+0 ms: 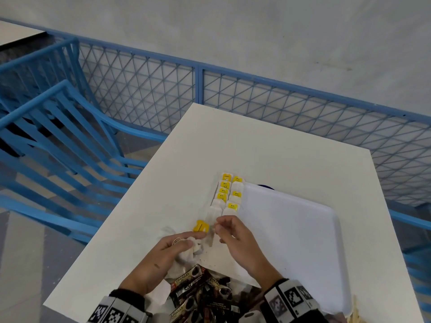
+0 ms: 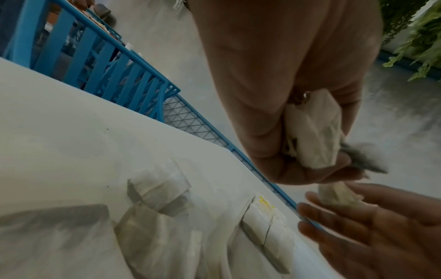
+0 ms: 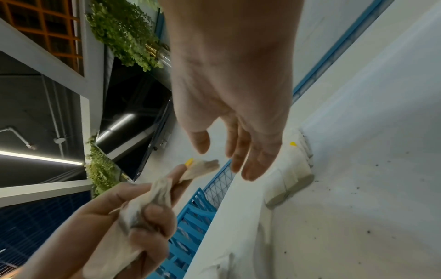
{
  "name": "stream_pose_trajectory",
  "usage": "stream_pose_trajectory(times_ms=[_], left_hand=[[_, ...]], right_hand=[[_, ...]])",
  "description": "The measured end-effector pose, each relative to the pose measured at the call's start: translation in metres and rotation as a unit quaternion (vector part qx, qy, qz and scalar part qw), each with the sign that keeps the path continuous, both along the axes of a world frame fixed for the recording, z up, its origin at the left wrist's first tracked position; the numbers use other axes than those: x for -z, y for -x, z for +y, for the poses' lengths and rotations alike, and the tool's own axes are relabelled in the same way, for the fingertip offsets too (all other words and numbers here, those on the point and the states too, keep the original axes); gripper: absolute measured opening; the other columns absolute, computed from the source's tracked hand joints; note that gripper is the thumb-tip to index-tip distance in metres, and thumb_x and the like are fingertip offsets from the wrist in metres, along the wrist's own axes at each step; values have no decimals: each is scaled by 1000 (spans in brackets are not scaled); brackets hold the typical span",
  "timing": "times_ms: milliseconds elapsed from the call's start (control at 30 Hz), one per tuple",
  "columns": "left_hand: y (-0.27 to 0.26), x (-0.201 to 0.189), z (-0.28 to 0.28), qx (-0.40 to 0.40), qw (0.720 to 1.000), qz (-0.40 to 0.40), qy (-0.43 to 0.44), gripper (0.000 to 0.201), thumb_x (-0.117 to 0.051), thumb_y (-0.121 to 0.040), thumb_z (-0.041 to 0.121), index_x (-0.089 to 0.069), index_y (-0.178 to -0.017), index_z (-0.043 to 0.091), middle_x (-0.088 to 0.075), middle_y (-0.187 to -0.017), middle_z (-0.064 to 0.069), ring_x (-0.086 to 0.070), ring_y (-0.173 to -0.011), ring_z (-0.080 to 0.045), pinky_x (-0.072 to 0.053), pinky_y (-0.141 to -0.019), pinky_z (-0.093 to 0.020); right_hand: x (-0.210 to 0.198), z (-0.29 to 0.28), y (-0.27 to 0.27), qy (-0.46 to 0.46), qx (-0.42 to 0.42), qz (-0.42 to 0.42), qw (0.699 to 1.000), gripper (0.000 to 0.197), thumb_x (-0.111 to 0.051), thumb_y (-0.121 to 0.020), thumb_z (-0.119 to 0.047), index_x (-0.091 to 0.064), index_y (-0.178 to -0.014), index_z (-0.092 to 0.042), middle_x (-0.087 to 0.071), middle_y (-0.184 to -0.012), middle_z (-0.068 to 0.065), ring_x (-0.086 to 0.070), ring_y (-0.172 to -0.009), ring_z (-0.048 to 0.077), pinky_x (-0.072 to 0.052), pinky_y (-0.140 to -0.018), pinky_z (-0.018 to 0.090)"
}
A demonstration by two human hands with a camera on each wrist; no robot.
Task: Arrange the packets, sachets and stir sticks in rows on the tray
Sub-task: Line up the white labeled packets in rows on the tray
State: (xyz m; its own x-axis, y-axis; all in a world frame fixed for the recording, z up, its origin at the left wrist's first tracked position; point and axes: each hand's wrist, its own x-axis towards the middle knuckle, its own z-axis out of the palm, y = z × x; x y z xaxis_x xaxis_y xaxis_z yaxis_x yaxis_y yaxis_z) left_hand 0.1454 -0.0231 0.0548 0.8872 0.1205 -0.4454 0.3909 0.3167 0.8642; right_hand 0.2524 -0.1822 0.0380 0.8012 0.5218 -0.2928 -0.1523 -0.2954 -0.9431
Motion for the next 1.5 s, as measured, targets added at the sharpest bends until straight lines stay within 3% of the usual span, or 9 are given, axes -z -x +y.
stream_pose_trajectory(times_ms=[200,367,500,667,900,1000,1100,1333,1500], left_hand=[[0,0,2,11,1000,7,-27,49,-66,-58,44,-75,-98,18,-71,-110,0,-64,-108,-21,-46,-100,-39],[0,5,6,-1,998,17,-65,48,-63,-59,47,-75,-99,23,-70,-112,3,-61,-111,-22,-44,-99,-46],[2,9,8,-16,997,28,-71,32,-57,-74,32,-75,-99,24,-71,-109,-2,-59,-111,-32,-43,-99,-54],[2,9,9,9,996,24,-87,35,-56,-75,36,-74,-103,24,-71,-110,-2,-60,-109,-30,-46,-94,-50],[7,17,13,-32,997,18,-61,46,-61,-69,55,-69,-102,23,-68,-108,-8,-59,-94,-36,-49,-81,-37],[9,21,14,-65,998,19,16,46,-68,-71,44,-65,-104,12,-65,-102,-17,-54,-82,-25,-47,-72,-31],[10,22,14,-90,993,15,71,52,-71,-68,32,-57,-111,5,-68,-100,-15,-58,-81,-21,-50,-67,-28],[11,24,16,-111,990,15,83,73,-72,-53,32,-53,-117,3,-67,-101,-15,-64,-80,-17,-53,-67,-26],[10,24,12,-112,989,8,96,54,-70,-71,15,-51,-120,4,-67,-101,-15,-62,-78,-20,-54,-68,-28]], right_hand=[[0,-6,-8,8,-98,74,992,12,-65,-86,-17,-65,-97,-15,-63,-90,0,-56,-81,10,-47,-66,16],[6,-6,-9,7,-111,93,989,10,-69,-82,-13,-60,-80,-16,-59,-72,-5,-52,-67,9,-44,-59,18],[13,-6,-7,16,-130,109,985,11,-68,-82,-8,-59,-84,-15,-60,-73,0,-54,-62,10,-45,-57,19],[14,0,-5,33,-169,89,981,3,-65,-86,-22,-64,-87,-25,-58,-72,-5,-53,-61,7,-44,-55,19],[32,6,-17,93,-38,34,994,8,-67,-84,-25,-68,-84,-17,-63,-78,-2,-54,-70,10,-45,-64,20],[39,10,-24,114,-11,26,993,13,-67,-84,-22,-68,-86,-9,-65,-77,3,-57,-67,12,-47,-62,22],[45,16,-27,126,16,15,992,11,-70,-82,-20,-62,-75,-16,-65,-72,2,-58,-61,10,-45,-59,20],[57,28,-24,151,82,-21,985,26,-74,-77,-16,-50,-68,-19,-60,-65,0,-55,-56,10,-40,-48,8],[61,30,-19,162,97,-66,980,28,-73,-78,-16,-45,-71,-14,-53,-67,-2,-50,-62,13,-39,-56,18]])
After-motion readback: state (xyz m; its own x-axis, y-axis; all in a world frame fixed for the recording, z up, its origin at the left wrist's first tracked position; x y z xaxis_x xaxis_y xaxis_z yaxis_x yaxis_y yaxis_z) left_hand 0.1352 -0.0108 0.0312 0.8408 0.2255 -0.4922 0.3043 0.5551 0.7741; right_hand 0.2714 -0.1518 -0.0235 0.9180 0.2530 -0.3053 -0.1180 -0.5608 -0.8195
